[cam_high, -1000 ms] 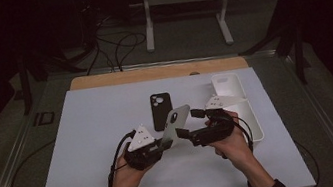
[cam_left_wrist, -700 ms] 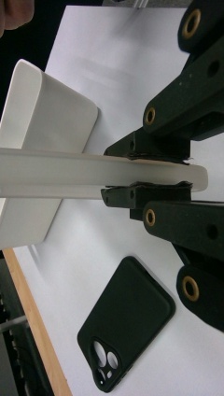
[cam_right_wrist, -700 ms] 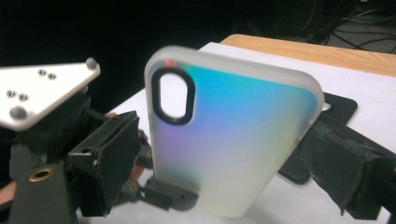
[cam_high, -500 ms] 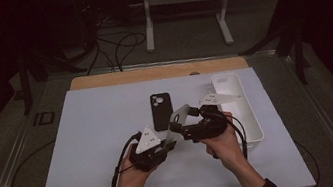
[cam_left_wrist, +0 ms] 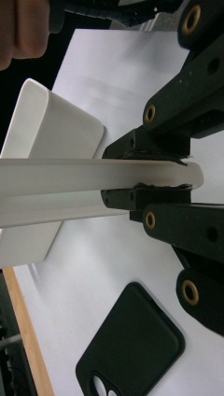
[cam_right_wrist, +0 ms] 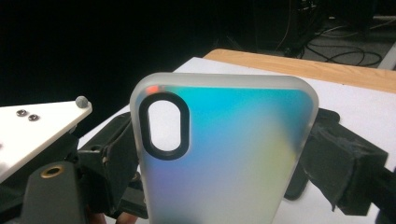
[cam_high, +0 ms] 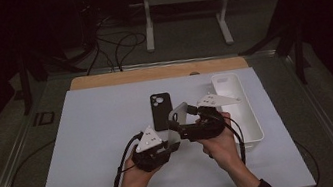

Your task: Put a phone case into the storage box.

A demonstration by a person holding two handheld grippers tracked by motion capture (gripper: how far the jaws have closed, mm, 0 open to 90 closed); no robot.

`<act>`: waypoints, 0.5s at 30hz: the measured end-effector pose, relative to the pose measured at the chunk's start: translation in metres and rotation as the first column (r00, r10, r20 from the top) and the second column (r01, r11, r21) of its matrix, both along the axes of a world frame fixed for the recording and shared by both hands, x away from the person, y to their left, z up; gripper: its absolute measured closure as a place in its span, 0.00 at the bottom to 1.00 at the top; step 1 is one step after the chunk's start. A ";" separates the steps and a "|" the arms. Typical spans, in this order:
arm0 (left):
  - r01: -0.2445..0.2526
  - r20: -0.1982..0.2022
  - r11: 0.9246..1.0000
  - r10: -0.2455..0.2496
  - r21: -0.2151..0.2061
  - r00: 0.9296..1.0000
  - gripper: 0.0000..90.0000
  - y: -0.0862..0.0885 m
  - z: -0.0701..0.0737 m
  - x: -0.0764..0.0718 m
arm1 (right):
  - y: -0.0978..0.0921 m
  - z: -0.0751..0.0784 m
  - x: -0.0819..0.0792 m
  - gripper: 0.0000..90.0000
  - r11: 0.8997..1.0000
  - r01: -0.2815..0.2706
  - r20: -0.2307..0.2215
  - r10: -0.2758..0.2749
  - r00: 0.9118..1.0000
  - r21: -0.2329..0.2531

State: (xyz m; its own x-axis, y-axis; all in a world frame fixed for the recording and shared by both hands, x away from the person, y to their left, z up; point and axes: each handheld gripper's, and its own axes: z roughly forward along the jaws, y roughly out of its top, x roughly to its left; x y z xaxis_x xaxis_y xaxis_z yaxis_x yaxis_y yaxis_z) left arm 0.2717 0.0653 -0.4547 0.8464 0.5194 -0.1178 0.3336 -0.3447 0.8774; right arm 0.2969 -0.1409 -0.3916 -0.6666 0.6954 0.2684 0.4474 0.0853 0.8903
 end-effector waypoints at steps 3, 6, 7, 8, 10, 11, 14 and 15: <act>0.011 -0.005 1.000 -0.011 -0.011 1.000 0.73 0.001 0.001 0.000 | 0.001 0.001 -0.001 0.19 1.000 0.002 0.014 -0.002 1.000 -0.014; -0.010 0.008 1.000 0.010 -0.007 1.000 0.62 0.004 0.002 0.000 | 0.000 0.001 0.000 0.19 1.000 0.003 0.014 -0.002 1.000 -0.016; -0.017 0.013 1.000 0.017 -0.004 1.000 0.57 0.004 0.003 -0.001 | -0.001 0.000 0.000 0.19 1.000 0.006 0.015 -0.006 1.000 -0.019; -0.035 0.025 0.999 0.035 0.007 0.999 0.53 0.006 0.004 -0.001 | -0.001 0.000 0.000 0.19 1.000 0.006 0.014 -0.006 1.000 -0.019; -0.063 0.036 0.998 0.063 0.015 0.997 0.42 0.010 0.006 -0.002 | -0.002 0.000 0.000 0.19 1.000 0.012 0.011 -0.011 1.000 -0.018; -0.078 0.042 0.997 0.077 0.019 0.996 0.33 0.011 0.007 -0.002 | -0.003 0.000 0.001 0.19 1.000 0.016 0.008 -0.016 1.000 -0.022; -0.126 0.059 0.992 0.125 0.024 0.990 0.20 0.017 0.008 -0.002 | -0.004 -0.001 0.001 0.19 1.000 0.014 0.005 -0.014 1.000 -0.023; -0.142 0.067 0.989 0.140 0.028 0.988 0.17 0.019 0.008 -0.002 | -0.004 -0.001 0.001 0.19 1.000 0.015 0.005 -0.015 1.000 -0.024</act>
